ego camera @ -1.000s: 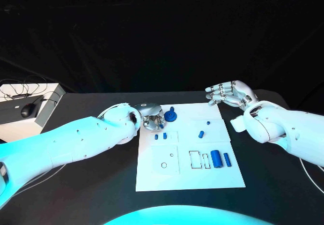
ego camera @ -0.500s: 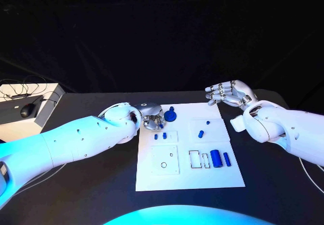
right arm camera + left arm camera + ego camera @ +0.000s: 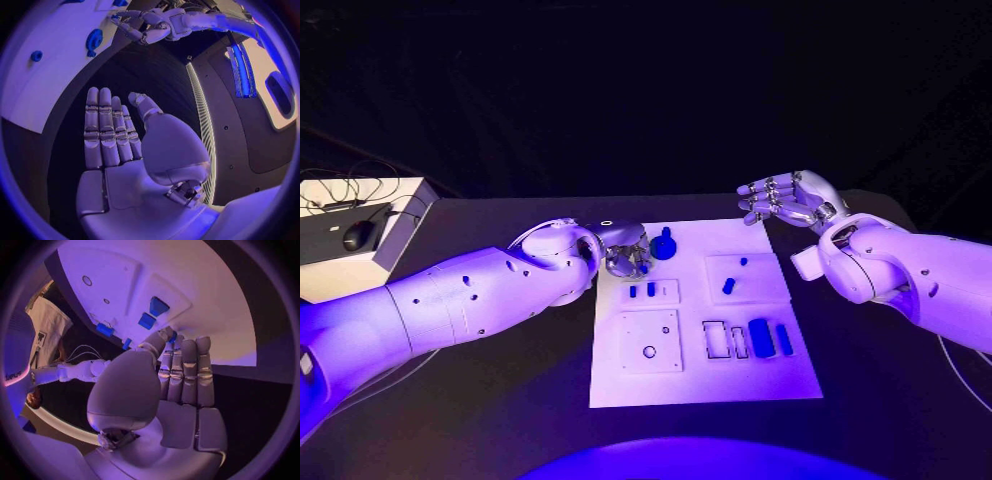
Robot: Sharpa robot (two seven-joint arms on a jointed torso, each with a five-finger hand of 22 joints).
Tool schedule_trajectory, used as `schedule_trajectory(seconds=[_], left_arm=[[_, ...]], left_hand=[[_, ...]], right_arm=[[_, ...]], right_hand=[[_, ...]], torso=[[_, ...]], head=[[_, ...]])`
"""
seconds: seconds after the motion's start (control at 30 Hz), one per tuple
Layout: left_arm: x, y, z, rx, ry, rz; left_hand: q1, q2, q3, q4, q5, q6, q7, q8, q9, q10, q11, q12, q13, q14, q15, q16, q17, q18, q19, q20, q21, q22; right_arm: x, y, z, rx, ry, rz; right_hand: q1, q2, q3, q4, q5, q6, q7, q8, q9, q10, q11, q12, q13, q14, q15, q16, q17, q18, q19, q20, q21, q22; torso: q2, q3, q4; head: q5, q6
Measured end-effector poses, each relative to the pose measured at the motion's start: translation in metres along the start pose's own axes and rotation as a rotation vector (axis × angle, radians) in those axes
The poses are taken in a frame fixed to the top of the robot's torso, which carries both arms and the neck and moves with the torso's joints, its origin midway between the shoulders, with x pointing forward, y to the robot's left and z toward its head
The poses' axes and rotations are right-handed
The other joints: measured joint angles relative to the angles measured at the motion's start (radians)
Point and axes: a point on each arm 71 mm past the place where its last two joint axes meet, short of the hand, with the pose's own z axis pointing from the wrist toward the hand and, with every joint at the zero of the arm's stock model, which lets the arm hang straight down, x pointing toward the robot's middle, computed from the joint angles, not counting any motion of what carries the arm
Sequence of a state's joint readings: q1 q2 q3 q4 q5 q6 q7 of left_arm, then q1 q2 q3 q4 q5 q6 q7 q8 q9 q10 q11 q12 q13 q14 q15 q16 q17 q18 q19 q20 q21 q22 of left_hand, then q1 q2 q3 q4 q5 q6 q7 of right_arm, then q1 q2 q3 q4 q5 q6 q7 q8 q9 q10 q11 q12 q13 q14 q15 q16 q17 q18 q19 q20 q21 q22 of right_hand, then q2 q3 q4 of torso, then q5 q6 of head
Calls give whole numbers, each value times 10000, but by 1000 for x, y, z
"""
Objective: Assemble the parts on the task board
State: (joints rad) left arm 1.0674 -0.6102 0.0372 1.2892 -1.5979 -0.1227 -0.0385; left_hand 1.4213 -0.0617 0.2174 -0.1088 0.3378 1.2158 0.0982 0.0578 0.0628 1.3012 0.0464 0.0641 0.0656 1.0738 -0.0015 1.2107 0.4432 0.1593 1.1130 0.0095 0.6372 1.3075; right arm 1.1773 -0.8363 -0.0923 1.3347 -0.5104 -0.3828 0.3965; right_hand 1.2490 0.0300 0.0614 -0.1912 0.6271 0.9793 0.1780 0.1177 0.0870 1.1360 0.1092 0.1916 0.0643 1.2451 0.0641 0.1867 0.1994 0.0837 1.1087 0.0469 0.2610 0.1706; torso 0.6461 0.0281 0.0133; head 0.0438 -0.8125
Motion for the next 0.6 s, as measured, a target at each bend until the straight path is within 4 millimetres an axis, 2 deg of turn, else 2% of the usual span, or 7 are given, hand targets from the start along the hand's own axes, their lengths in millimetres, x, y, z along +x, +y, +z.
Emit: schedule_trajectory(seconds=[0.2,0.23,0.4,0.6], left_arm=[[0,0,0,10,-5,13],[0,0,0,11,-7,14],[2,1,-1,1,25,20],[2,1,-1,-4,40,26]], left_hand=[[-39,-39,-11,12,2,-150,-3,-1,35,-3,3,0,1,-37,-37,0,17,-1,28,-28,-43,0],[-39,-39,-11,12,2,-208,-20,-1,35,-26,26,1,0,-37,-37,0,17,-58,40,-40,-43,0],[-31,-126,-9,14,3,-686,-37,5,24,-58,57,8,3,-56,-18,0,17,-59,40,-40,-89,0],[-31,-125,-8,14,3,-748,-31,5,16,-114,74,20,11,-73,-1,0,33,-59,40,-40,-146,0]], right_arm=[[0,0,0,4,-4,-2],[0,0,0,5,-5,-3],[0,0,0,5,-5,-3],[0,0,0,5,-3,-2]], right_hand=[[0,0,10,10,41,0,0,0,0,0,0,0,0,0,0,0,0,0,0,0,0,9],[0,0,10,10,41,0,0,0,0,0,0,0,0,0,0,0,0,0,0,0,0,9],[0,0,10,10,41,0,0,0,0,0,0,0,0,0,0,0,0,0,0,0,0,9],[0,0,10,10,41,0,0,0,0,0,0,0,0,0,0,0,0,0,0,0,0,8]], torso=[[1,-2,0],[2,-2,0],[5,-3,-2],[4,-2,-3]], head=[[10,-8],[10,-10],[11,-17],[16,-40]])
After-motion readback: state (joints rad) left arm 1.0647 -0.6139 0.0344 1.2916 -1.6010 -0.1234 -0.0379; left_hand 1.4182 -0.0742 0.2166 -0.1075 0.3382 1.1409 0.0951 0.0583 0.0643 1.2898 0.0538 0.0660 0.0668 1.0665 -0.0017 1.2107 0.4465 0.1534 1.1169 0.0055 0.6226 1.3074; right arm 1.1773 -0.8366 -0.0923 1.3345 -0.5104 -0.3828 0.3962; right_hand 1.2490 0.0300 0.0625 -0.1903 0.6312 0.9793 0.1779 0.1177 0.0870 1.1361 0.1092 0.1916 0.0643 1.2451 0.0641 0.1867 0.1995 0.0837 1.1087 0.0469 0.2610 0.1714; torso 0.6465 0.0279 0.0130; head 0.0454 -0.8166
